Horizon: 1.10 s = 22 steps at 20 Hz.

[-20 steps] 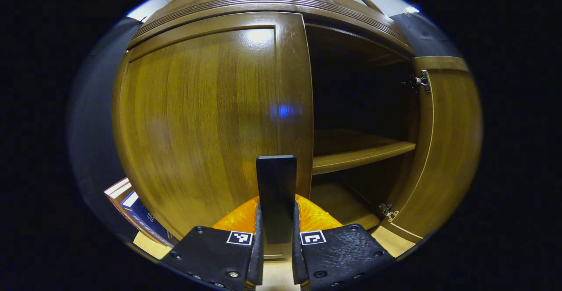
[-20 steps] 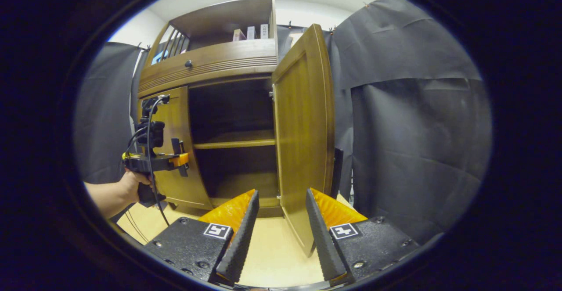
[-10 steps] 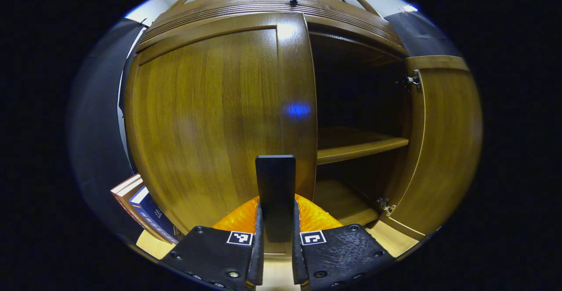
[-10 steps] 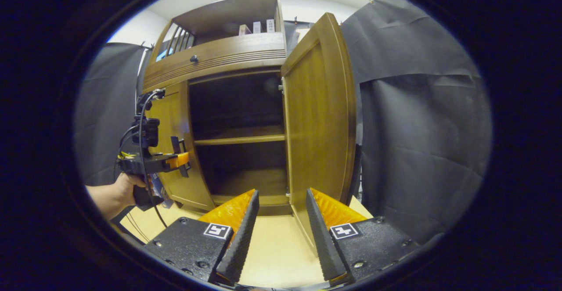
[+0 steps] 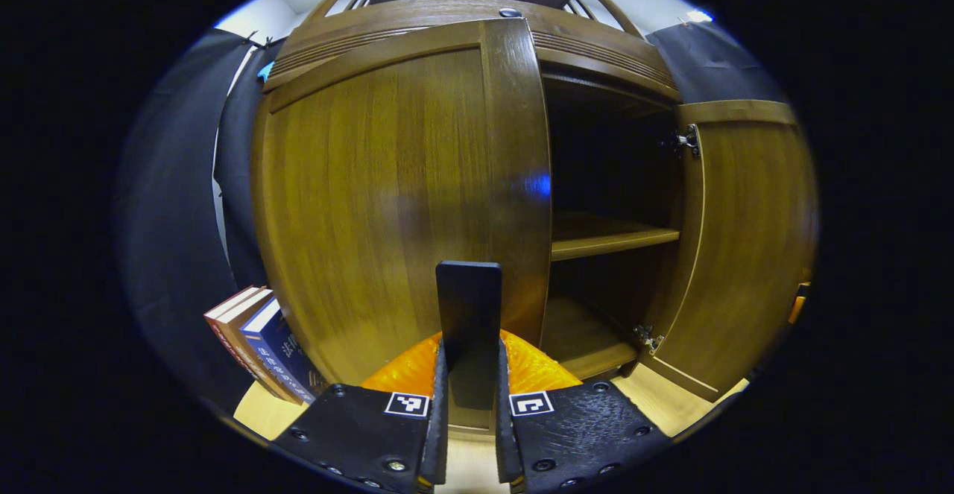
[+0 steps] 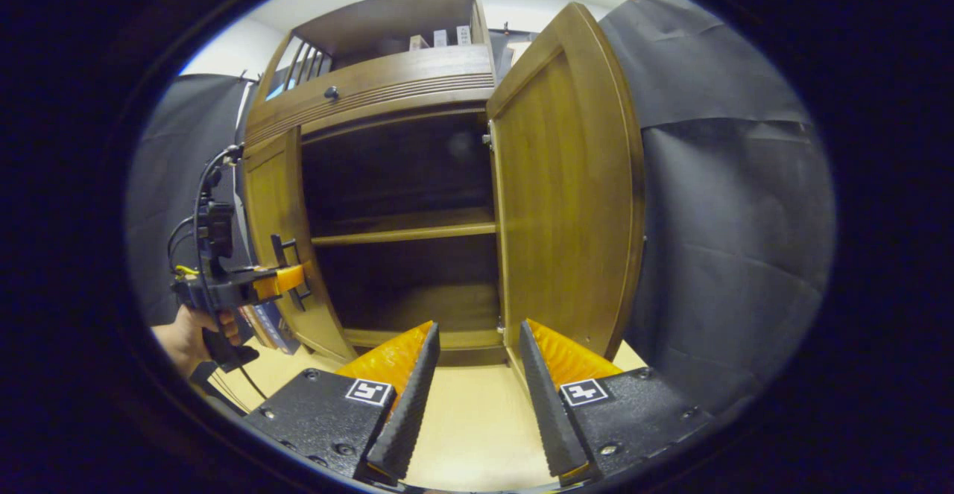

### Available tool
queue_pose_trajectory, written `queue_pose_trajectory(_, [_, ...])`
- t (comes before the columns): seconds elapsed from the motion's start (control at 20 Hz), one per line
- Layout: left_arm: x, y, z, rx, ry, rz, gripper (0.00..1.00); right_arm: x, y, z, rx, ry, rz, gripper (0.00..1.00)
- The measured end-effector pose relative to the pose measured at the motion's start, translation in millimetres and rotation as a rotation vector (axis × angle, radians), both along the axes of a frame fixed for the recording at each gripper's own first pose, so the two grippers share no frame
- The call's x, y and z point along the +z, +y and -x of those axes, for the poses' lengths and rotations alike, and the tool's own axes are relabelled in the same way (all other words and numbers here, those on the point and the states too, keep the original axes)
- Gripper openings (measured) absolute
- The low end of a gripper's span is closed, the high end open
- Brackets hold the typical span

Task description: Open the right door of the double-door shoe cabinet with the right hand, and open the left door with the left hand.

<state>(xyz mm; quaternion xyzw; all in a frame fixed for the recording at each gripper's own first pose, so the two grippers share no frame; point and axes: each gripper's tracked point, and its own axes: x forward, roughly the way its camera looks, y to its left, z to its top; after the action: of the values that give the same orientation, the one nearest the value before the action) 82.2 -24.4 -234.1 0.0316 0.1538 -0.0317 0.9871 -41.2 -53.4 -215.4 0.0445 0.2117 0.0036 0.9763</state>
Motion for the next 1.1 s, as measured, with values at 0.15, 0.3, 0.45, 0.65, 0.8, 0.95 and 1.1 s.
queue_pose_trajectory(0.15, [2, 7, 14, 0.008, 0.004, 0.005, 0.25, -3, 7, -6, 0.015, 0.001, -0.005, 0.7])
queue_pose_trajectory(0.3, [4, 15, 27, 0.02, 0.002, 0.0, 0.25, -3, 17, -11, 0.037, -0.005, 0.006, 0.7])
queue_pose_trajectory(0.45, [6, 24, 42, 0.037, 0.001, -0.006, 0.25, -7, 30, -16, 0.07, 0.003, 0.006, 0.69])
queue_pose_trajectory(0.65, [8, 38, 61, 0.065, -0.002, -0.02, 0.25, -11, 47, -21, 0.114, 0.011, 0.003, 0.69])
queue_pose_trajectory(0.8, [10, 52, 75, 0.089, -0.005, -0.045, 0.24, -13, 64, -26, 0.154, 0.015, -0.006, 0.7])
queue_pose_trajectory(0.95, [13, 66, 88, 0.118, -0.006, -0.071, 0.23, -12, 77, -31, 0.185, 0.017, -0.01, 0.7])
queue_pose_trajectory(1.1, [15, 81, 101, 0.157, -0.011, -0.086, 0.21, -16, 91, -34, 0.208, 0.023, -0.015, 0.7])
